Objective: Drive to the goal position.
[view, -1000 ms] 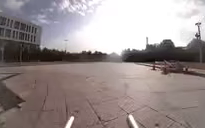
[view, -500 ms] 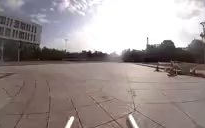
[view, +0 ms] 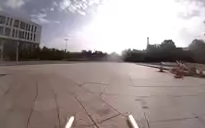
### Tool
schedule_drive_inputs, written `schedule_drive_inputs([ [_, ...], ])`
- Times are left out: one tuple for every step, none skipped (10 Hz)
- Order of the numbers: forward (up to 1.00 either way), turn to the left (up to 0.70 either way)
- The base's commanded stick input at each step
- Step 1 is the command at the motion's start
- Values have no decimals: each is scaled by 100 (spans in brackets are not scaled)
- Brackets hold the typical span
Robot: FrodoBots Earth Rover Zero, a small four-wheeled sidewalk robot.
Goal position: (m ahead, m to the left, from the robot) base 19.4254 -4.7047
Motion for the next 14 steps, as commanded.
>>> schedule_drive_inputs([
  [100, -1],
  [100, -17],
  [100, -34],
  [100, 0],
  [100, 0],
  [100, 0],
  [100, 0],
  [100, -8],
  [100, -21],
  [100, -26],
  [100, -6],
  [100, 0],
  [100, 0],
  [100, 0],
])
